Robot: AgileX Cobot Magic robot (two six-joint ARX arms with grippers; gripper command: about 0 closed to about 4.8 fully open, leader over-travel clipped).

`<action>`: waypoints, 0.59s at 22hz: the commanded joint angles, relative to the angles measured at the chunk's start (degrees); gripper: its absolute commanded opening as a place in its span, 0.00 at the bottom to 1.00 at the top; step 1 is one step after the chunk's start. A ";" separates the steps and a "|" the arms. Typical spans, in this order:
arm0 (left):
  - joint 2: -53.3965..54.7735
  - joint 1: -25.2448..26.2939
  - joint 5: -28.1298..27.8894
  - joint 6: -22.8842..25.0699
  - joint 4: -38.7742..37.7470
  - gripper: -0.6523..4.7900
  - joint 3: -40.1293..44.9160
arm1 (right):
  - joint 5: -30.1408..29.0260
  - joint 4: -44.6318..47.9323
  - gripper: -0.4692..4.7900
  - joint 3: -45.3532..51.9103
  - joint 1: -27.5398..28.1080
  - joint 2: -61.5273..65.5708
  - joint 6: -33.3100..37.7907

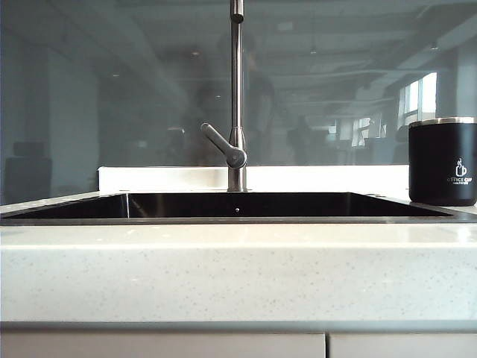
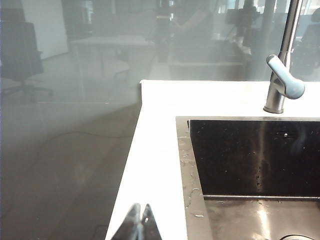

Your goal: Pick up the mug next to the sink, go to the faucet to get some water, pour the water into the sink, and finally put the mug back to its place.

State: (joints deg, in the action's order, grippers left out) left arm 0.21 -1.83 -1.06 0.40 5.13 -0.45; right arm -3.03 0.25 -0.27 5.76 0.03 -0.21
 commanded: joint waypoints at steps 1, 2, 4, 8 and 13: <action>0.02 0.00 0.20 0.24 0.31 0.11 -0.13 | 0.11 0.83 0.08 0.20 0.02 -0.13 0.22; 0.02 0.00 0.20 0.24 0.31 0.11 -0.13 | 0.11 0.83 0.08 0.20 0.02 -0.13 0.22; 0.02 0.02 0.20 0.22 -0.04 0.11 -0.13 | 0.11 0.83 0.08 0.20 0.02 -0.13 0.20; 0.02 0.02 0.22 0.22 -0.13 0.11 -0.13 | 0.11 0.83 0.08 0.20 0.02 -0.13 0.20; 0.02 0.02 0.22 0.22 -0.13 0.11 -0.13 | 0.09 0.83 0.08 0.20 0.02 -0.13 0.22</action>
State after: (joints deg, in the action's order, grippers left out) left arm 0.21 -1.83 -1.04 0.40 4.67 -0.45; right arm -3.03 0.25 -0.27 5.76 0.03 -0.21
